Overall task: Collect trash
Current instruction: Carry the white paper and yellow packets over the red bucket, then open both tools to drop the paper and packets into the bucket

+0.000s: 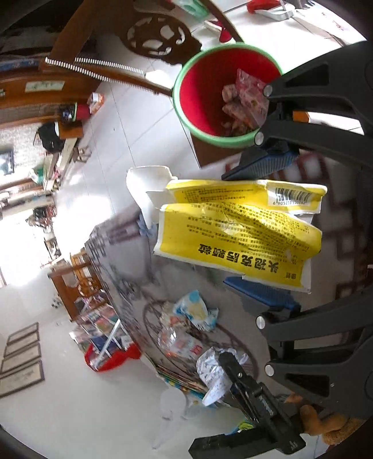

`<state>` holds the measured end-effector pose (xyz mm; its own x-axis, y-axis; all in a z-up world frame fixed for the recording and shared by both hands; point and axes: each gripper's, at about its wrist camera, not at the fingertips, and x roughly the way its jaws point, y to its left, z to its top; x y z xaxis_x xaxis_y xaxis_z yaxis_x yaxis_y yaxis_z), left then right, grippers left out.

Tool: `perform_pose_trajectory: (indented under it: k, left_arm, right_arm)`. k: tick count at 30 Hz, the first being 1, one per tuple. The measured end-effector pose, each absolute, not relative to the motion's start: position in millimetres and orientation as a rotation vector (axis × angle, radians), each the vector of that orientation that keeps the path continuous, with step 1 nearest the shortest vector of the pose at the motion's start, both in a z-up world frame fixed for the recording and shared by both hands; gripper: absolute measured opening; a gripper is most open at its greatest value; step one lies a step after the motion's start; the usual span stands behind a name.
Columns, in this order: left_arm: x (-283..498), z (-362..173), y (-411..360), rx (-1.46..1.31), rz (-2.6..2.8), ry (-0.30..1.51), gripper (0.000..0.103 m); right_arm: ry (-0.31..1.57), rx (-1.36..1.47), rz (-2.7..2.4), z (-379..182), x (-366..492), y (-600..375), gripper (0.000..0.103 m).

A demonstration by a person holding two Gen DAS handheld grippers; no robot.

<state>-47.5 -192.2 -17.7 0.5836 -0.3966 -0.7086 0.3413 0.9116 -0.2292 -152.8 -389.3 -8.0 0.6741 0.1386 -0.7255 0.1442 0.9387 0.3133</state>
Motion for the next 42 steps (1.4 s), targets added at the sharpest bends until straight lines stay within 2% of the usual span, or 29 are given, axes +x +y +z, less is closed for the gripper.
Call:
perform_pose_trajectory:
  k: [13, 22, 32, 34, 36, 37, 42]
  left_arm:
    - [-53, -6, -274, 0.004, -0.577, 0.829, 0.049]
    - [-45, -27, -334, 0.02, -0.696, 0.898, 0.049]
    - [-21, -58, -437, 0.036, -0.898, 1.033, 0.049]
    - [-24, -60, -452, 0.076, -0.917, 1.025, 0.056]
    - [-24, -62, -463, 0.109, -0.908, 1.016, 0.074]
    - [-23, -62, -464, 0.107, -0.904, 1.008, 0.077]
    - [-16, -65, -449, 0.05, -0.883, 1.011, 0.081]
  right_arm:
    - [0.809, 0.454, -0.165, -23, -183, -468, 0.065]
    - [0.835, 0.509, -0.278, -54, -198, -511, 0.065]
    - [0.826, 0.59, -0.399, -86, -205, -550, 0.066]
    - [0.81, 0.597, -0.396, -89, -202, -555, 0.071]
    - [0.802, 0.603, -0.395, -91, -196, -558, 0.074]
    - [0.803, 0.603, -0.397, -93, -194, -559, 0.074]
    - [0.805, 0.603, -0.399, -95, -190, -557, 0.076]
